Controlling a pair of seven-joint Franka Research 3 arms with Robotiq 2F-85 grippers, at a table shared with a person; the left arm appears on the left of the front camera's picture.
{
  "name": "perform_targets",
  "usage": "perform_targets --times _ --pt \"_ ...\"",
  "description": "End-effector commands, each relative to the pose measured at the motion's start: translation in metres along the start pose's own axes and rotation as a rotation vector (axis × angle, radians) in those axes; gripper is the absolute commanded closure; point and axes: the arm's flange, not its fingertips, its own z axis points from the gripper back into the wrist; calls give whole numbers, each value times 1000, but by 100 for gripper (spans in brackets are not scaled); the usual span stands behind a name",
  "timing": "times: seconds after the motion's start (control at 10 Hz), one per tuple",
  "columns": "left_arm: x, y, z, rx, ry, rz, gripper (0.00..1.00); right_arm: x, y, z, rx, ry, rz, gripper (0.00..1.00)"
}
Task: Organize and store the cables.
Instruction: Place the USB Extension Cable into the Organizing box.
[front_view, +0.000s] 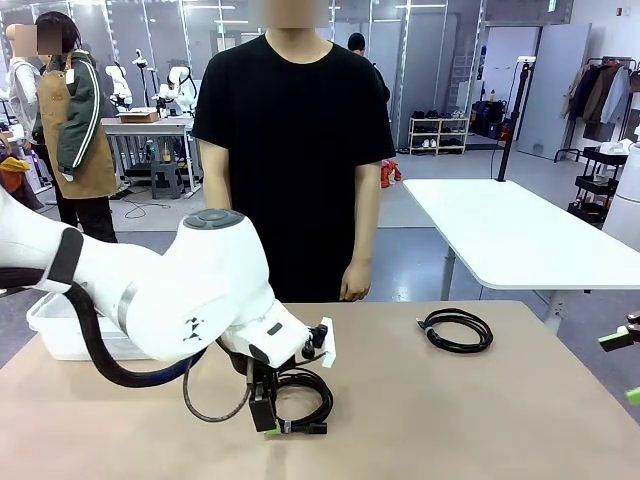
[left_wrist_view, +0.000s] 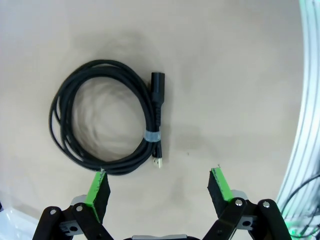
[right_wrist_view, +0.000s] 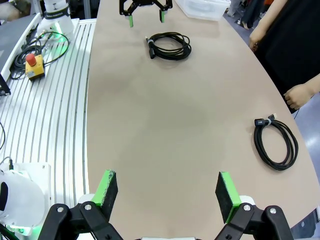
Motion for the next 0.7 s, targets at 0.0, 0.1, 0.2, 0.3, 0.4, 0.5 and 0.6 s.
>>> perform_targets --times 0.0,0.1,0.2,0.3,0.4,0.5,0.6 --pt "15 4 -14 0 32 7 0 1 -2 1 -5 -15 8 0" --pt "19 5 -23 -3 52 18 0 1 -2 1 -5 -15 8 0" --pt "22 6 -26 1 62 21 0 1 -2 1 -5 -15 8 0" --pt "26 7 -31 12 88 18 0 1 -2 1 -5 -15 8 0" --pt "27 10 -37 13 105 12 0 1 -2 1 -5 -15 8 0" --pt "29 12 -45 -5 108 7 0 1 -2 1 -5 -15 8 0" --pt "32 13 -50 -12 105 2 0 1 -2 1 -5 -15 8 0"
